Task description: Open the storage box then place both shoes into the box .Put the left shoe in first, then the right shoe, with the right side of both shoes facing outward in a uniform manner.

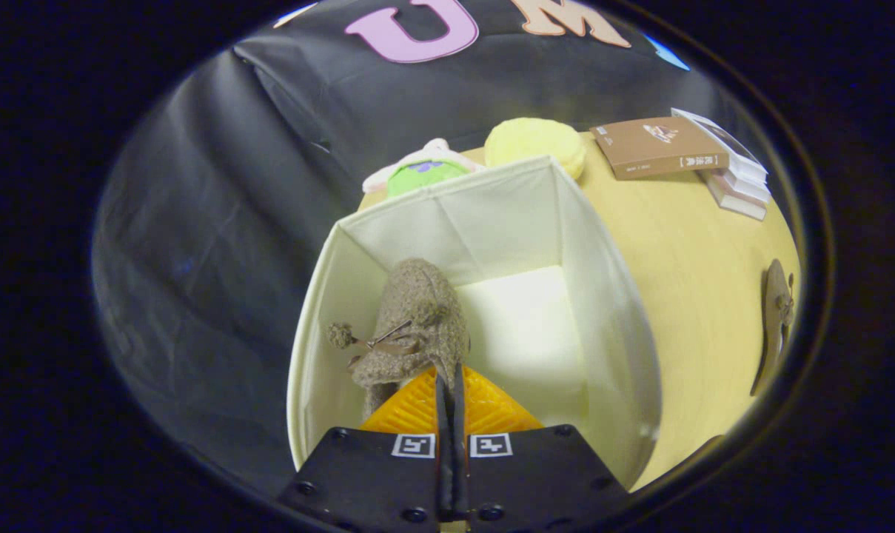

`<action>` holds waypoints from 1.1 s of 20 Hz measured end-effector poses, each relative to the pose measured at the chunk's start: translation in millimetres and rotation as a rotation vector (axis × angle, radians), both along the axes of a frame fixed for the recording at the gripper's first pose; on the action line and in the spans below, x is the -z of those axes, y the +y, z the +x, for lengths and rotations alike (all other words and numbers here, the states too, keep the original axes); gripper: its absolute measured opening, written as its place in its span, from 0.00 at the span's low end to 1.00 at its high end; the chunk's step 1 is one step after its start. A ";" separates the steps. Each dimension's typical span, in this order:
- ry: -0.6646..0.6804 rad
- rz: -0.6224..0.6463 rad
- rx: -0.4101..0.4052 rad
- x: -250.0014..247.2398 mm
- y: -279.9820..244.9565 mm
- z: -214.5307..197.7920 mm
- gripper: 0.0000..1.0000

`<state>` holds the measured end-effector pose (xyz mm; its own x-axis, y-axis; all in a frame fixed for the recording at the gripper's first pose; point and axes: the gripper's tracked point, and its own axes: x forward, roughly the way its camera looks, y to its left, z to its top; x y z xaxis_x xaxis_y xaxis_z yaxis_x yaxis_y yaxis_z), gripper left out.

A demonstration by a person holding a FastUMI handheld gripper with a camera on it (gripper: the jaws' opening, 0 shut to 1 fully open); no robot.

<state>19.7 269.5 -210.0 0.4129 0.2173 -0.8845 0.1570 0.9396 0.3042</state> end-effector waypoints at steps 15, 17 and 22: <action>-0.076 0.088 -0.161 -37.0 6.3 -15.4 0.99; -0.135 0.083 -0.192 -55.7 0.7 -16.2 0.99; -0.332 -0.021 -0.253 -103.5 -48.2 -5.5 0.99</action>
